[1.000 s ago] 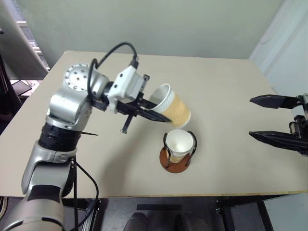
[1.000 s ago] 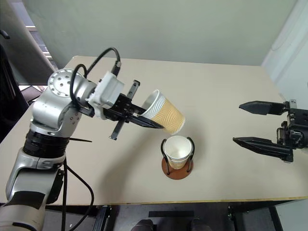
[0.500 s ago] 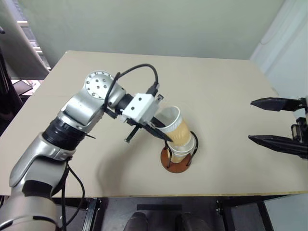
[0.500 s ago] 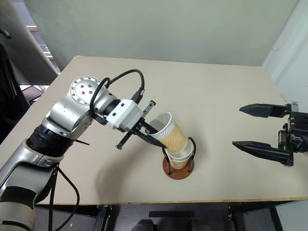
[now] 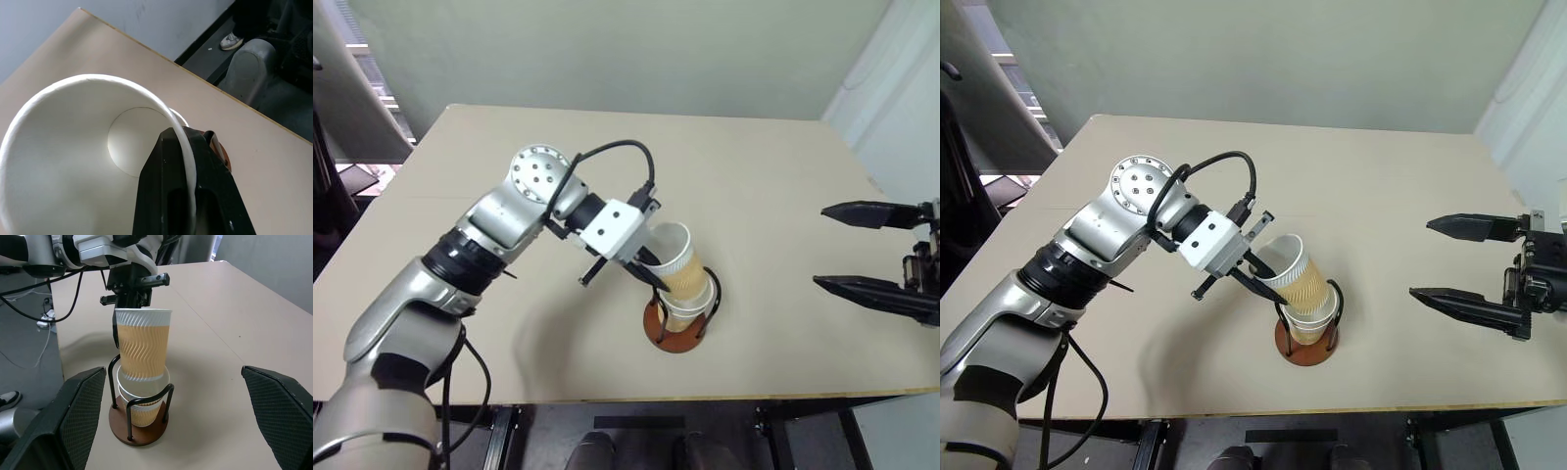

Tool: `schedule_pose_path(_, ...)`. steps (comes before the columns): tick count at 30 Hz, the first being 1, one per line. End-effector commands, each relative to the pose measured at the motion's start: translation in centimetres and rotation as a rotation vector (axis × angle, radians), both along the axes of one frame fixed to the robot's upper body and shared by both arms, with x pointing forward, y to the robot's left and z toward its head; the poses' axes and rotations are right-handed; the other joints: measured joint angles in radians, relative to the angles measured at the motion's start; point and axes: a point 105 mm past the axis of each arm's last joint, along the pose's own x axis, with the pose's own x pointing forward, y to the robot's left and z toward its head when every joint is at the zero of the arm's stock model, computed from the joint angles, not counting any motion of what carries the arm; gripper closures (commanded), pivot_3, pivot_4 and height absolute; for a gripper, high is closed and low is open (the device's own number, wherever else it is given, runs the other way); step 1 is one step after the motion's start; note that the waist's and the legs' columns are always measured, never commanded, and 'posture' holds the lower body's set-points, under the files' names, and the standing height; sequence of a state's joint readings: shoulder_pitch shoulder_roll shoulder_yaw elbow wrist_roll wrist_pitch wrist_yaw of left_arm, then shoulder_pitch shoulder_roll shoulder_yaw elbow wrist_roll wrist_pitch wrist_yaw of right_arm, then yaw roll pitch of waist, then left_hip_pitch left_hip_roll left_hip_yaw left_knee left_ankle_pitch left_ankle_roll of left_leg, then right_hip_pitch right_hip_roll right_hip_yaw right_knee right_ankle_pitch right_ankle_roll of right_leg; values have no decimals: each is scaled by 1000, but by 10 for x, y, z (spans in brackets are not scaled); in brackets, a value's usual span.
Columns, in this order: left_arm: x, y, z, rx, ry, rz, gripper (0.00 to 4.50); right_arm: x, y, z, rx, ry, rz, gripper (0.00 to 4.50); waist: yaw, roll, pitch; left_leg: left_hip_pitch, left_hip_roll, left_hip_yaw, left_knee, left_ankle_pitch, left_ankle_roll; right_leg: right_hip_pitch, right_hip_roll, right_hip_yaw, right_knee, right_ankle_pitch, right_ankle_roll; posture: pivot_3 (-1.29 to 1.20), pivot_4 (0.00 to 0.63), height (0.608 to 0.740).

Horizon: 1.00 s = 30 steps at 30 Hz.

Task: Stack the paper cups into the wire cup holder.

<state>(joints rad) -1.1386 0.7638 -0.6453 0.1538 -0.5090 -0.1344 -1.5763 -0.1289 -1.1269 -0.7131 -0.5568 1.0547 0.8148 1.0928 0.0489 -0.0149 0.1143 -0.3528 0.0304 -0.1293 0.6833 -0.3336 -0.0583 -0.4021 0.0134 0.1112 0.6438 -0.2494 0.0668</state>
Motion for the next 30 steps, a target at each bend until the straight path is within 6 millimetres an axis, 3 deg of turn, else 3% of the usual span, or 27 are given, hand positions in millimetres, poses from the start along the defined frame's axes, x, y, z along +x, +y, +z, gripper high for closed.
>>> schedule_pose_path(1, -3, -1, 9, 20, -42, -46, 4074, -3, -2, 10, -7, -66, -19, 0, 0, 0, 0, 0, 0, 0, 0, 0, 0, 0, 0, 0, 0, 0, 0, 0, 150, 740)
schedule_pose_path(4, -4, -2, 9, 19, -40, -50, 3167, -3, -3, 9, -9, -67, -26, 0, 0, 0, 0, 0, 0, 0, 0, 0, 0, 0, 0, 0, 0, 0, 0, 0, 150, 740)
schedule_pose_path(11, -2, -4, 11, 2, -47, -41, 566, 0, -3, 8, -12, -67, -31, 0, 0, 0, 0, 0, 0, 1, 0, 0, 0, 0, 0, 0, 0, 0, 0, 0, 150, 740)
schedule_pose_path(13, 1, -5, 16, -22, -50, -28, 48, 1, -3, 7, -13, -66, -30, 0, 0, 0, 0, 0, 0, 1, 0, 0, 0, 0, 0, 0, 0, 0, 0, 0, 150, 740)
schedule_pose_path(16, 6, -3, 28, -84, -35, 18, 48, 3, -3, 7, -12, -63, -21, 0, 0, 0, 0, -1, 0, 1, 0, 0, 1, 0, 0, 0, 0, 0, 0, 0, 150, 740)
schedule_pose_path(19, 9, 15, 41, -155, 15, 107, 48, 5, -3, 4, -16, -46, -3, 0, -5, 0, 0, -1, 0, 3, 0, 0, 1, -1, 1, 0, 0, 0, 0, 0, 150, 740)
schedule_pose_path(24, 11, 64, 38, -222, 117, 352, 48, 14, -10, -7, -50, -11, -4, 0, -22, 3, -1, 1, 1, 6, -2, 0, 1, -2, 2, 0, 0, 0, 1, 0, 150, 740)
schedule_pose_path(30, 10, 129, 20, -336, 266, 728, 48, 37, -31, -23, -48, 48, -54, 0, -22, 3, -1, 1, 3, 5, -2, 0, 1, -4, 0, 1, 2, 0, 2, 0, 150, 740)
